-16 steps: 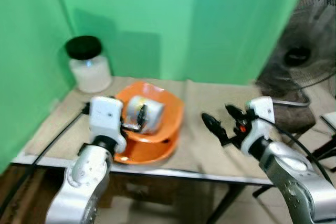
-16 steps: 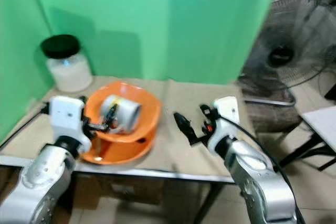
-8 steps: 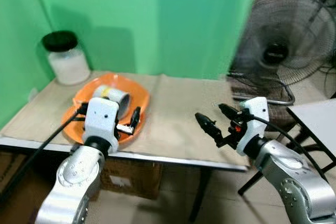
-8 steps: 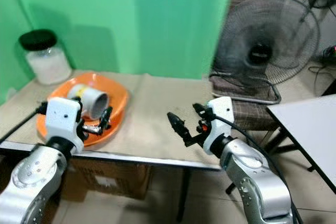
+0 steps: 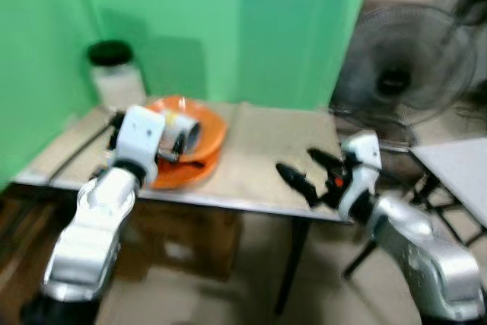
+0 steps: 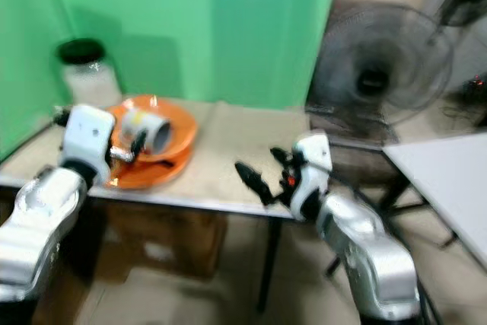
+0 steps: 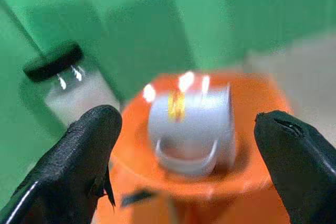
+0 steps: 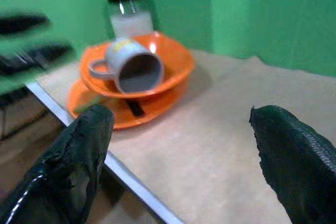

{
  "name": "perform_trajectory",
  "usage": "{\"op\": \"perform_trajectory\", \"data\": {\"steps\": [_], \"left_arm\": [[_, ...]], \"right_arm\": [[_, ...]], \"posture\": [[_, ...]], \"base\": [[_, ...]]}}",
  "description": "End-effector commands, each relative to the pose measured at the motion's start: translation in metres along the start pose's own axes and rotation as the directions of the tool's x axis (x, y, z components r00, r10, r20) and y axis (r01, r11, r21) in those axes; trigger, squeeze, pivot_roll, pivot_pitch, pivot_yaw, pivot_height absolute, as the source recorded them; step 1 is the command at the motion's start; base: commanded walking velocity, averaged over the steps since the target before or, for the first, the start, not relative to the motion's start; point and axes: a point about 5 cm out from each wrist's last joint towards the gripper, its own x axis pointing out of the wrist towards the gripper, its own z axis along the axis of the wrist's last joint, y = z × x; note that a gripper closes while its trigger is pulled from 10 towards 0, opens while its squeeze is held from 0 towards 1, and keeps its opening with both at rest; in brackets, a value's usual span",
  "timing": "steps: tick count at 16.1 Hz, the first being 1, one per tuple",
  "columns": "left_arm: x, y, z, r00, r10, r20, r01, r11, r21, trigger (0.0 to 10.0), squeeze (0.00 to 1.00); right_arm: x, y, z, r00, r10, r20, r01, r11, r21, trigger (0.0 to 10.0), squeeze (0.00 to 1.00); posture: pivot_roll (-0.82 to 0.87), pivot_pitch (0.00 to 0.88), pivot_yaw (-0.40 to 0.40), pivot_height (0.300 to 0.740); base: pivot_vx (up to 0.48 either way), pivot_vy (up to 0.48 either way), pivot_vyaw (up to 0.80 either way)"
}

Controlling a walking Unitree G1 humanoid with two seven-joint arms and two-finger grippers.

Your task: Setting the table

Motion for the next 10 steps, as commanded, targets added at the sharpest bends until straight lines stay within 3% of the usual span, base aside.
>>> {"op": "perform_trajectory", "data": {"steps": [1,2,5,10], "left_arm": [[0.009,-0.002,0.003,1.000,-0.025,0.004,0.025,0.999,0.027,10.0,1.00],[0.016,-0.004,-0.001,0.999,-0.047,-0.008,0.047,0.998,0.033,10.0,0.00],[0.026,-0.005,0.001,0.997,-0.073,0.017,0.073,0.997,0.018,10.0,0.00],[0.045,0.007,-0.002,0.996,-0.081,0.023,0.079,0.993,0.087,10.0,0.00]], "right_arm": [[-0.001,0.003,-0.003,0.999,0.032,-0.015,-0.031,0.999,0.007,10.0,0.00],[0.000,0.005,-0.004,0.999,0.045,-0.022,-0.045,0.999,-0.001,10.0,0.00],[0.001,0.006,-0.003,0.999,0.050,-0.020,-0.051,0.999,-0.002,10.0,0.00],[0.002,0.008,-0.004,0.998,0.052,-0.019,-0.052,0.999,-0.001,10.0,0.00]], "posture": [[-0.03,0.000,-0.022,0.740],[-0.03,0.000,-0.020,0.740],[-0.04,0.000,-0.020,0.740],[-0.04,0.000,-0.021,0.740]], "base": [[0.000,0.000,0.00],[0.000,0.000,0.00],[0.000,0.000,0.00],[0.000,0.000,0.00]]}}
